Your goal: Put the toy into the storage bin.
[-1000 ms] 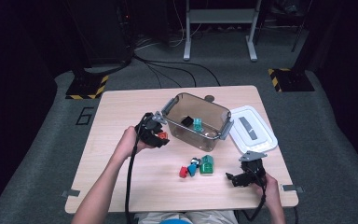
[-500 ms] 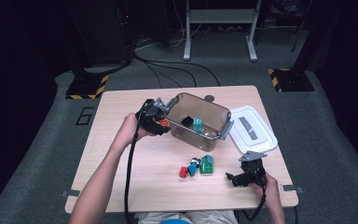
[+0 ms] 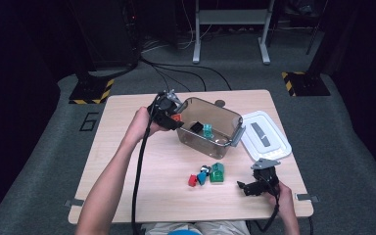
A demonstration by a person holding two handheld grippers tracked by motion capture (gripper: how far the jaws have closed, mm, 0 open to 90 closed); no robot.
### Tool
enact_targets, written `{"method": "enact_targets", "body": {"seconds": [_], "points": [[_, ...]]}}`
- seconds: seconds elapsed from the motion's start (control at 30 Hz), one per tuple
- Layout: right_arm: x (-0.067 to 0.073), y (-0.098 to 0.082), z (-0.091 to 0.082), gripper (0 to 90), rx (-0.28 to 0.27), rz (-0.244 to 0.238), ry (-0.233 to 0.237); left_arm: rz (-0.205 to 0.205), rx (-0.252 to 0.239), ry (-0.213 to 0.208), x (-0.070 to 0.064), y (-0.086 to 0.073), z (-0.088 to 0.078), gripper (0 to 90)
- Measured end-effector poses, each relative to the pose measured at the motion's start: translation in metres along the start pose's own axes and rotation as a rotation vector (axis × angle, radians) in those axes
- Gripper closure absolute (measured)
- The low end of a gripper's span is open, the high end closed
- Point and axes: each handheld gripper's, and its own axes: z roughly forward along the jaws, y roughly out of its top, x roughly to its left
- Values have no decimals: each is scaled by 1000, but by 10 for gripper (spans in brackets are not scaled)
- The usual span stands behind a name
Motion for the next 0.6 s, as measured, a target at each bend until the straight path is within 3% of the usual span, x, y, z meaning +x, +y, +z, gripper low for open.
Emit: {"method": "enact_targets", "body": {"seconds": [0.6], "points": [[0,0,0,0,-2,5,-2,-4,46,-13,13,32,31,494]]}}
